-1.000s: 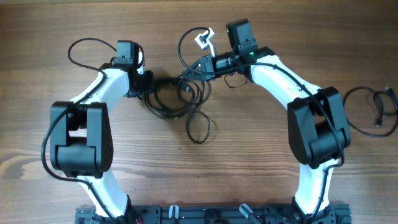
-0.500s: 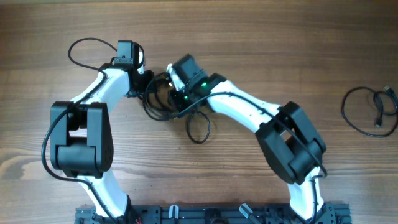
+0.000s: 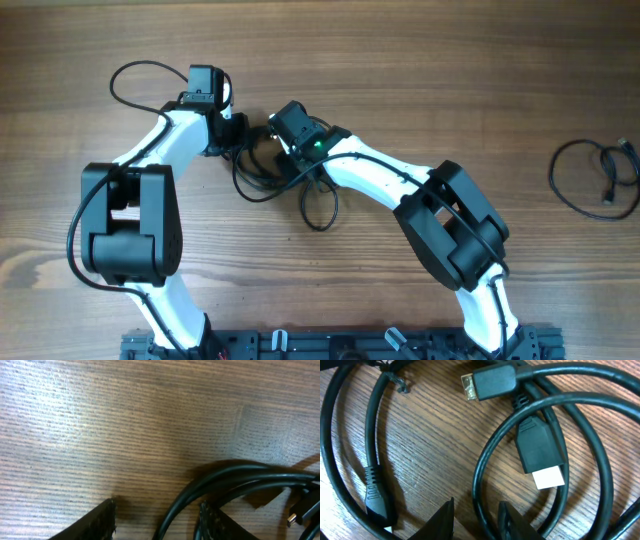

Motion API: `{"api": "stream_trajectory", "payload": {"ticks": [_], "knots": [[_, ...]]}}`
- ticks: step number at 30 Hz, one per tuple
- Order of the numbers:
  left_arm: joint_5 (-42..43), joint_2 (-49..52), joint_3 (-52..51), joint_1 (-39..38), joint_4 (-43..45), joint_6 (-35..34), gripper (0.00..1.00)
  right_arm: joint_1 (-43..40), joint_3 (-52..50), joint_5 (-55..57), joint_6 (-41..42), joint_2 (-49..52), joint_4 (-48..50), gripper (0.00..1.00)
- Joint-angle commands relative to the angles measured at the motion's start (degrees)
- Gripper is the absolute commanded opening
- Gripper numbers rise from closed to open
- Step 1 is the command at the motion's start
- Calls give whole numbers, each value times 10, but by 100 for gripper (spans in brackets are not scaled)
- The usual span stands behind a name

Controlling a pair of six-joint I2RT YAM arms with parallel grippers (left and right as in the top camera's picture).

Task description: Untangle cables

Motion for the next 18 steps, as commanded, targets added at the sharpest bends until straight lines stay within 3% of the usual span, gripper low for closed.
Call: {"api": "stream_trajectory", "payload": {"ticks": [1, 6, 14, 18], "knots": [[7, 25, -7, -3, -4, 0, 57, -1, -6, -1, -2, 39, -11, 4], [7, 25, -7, -3, -4, 0, 57, -19, 8, -35, 33, 12, -50, 4], [7, 24, -7, -3, -2, 0, 58, -155, 2, -484, 38, -3, -33, 4], [61, -1, -2, -3, -4, 1, 70, -174, 2, -542, 45, -3, -8, 4]]}}
